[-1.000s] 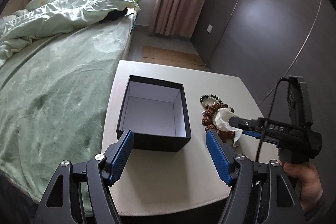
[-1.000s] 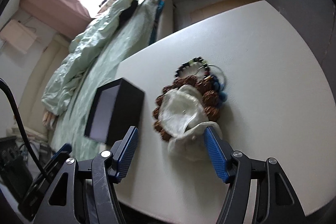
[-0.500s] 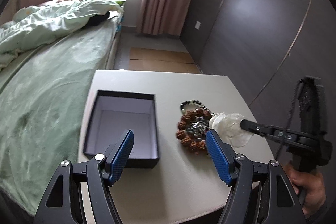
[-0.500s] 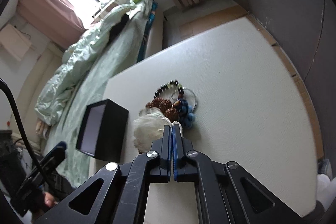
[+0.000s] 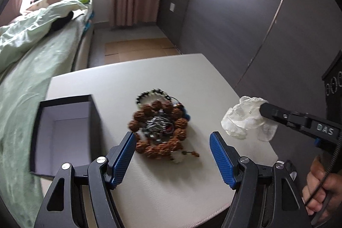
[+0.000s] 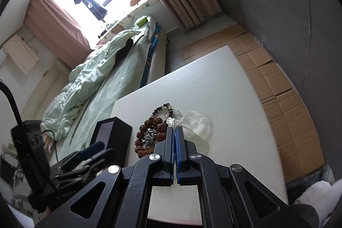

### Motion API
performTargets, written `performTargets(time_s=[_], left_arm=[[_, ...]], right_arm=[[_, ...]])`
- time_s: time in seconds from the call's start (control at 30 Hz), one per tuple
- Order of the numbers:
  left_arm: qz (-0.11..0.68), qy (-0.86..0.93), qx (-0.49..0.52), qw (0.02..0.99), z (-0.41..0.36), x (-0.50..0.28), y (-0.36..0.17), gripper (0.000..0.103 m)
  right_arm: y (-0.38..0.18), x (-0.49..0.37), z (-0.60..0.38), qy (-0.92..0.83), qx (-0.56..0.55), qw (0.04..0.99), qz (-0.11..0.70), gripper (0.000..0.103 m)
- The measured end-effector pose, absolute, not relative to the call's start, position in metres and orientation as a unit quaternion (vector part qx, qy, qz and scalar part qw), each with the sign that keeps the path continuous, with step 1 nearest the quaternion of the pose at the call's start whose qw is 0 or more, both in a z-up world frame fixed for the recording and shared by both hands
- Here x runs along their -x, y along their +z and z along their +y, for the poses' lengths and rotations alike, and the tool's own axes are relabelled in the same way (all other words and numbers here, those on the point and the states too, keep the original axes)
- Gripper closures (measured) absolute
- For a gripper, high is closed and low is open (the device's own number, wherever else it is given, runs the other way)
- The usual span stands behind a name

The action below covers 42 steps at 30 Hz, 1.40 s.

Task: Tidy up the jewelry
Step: 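Grasp the white cloth with the right tool and lift it off the pile, then grasp the brown bead bracelet with the left tool while the right tool holds the cloth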

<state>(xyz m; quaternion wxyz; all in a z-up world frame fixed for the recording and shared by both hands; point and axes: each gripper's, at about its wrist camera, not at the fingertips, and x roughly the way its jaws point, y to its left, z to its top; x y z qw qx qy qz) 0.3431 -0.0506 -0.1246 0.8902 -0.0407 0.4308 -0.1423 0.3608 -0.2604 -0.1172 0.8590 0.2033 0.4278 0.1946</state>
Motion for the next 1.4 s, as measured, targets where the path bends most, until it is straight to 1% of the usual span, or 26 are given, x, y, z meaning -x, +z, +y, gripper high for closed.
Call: performTargets(time_s=[0.07, 0.13, 0.17, 0.23, 0.37, 0.53, 0.6, 0.67, 0.77, 0.87, 1.13, 1.4], left_arm=[[0.436, -0.151, 0.039, 0.886, -0.058, -0.349, -0.13, 0.043], [0.443, -0.16, 0.036, 0.881, -0.065, -0.355, -0.135, 0.046], [0.447, -0.164, 0.035, 0.879, -0.068, -0.358, -0.138, 0.051], [0.455, -0.169, 0.031, 0.874, -0.072, -0.364, -0.144, 0.056], [0.47, -0.171, 0.025, 0.866, -0.078, -0.377, -0.157, 0.062], [0.493, -0.164, 0.014, 0.854, -0.082, -0.39, -0.173, 0.063], [0.495, -0.163, 0.009, 0.853, -0.083, -0.393, -0.176, 0.067], [0.496, -0.151, -0.003, 0.855, -0.084, -0.395, -0.175, 0.083], [0.496, -0.153, 0.008, 0.855, -0.078, -0.396, -0.17, 0.084], [0.481, -0.153, 0.006, 0.863, -0.071, -0.392, -0.155, 0.084], [0.448, -0.158, 0.037, 0.879, -0.037, -0.378, -0.112, 0.084], [0.422, -0.163, 0.055, 0.89, -0.009, -0.369, -0.081, 0.084]], right_arm=[[-0.12, -0.357, -0.267, 0.19, -0.207, 0.859, 0.429, 0.1], [-0.123, -0.354, -0.276, 0.184, -0.21, 0.859, 0.429, 0.1], [-0.124, -0.352, -0.279, 0.181, -0.211, 0.859, 0.43, 0.1], [-0.125, -0.349, -0.285, 0.176, -0.214, 0.86, 0.429, 0.1], [-0.129, -0.344, -0.296, 0.168, -0.22, 0.86, 0.429, 0.1], [-0.136, -0.341, -0.302, 0.162, -0.226, 0.857, 0.434, 0.1], [-0.138, -0.34, -0.302, 0.162, -0.227, 0.855, 0.437, 0.1], [-0.139, -0.339, -0.301, 0.163, -0.228, 0.855, 0.437, 0.1], [-0.139, -0.339, -0.297, 0.166, -0.226, 0.855, 0.437, 0.1], [-0.136, -0.336, -0.293, 0.17, -0.226, 0.857, 0.432, 0.1], [-0.133, -0.339, -0.284, 0.177, -0.235, 0.859, 0.419, 0.1], [-0.118, -0.343, -0.261, 0.191, -0.236, 0.862, 0.405, 0.1]])
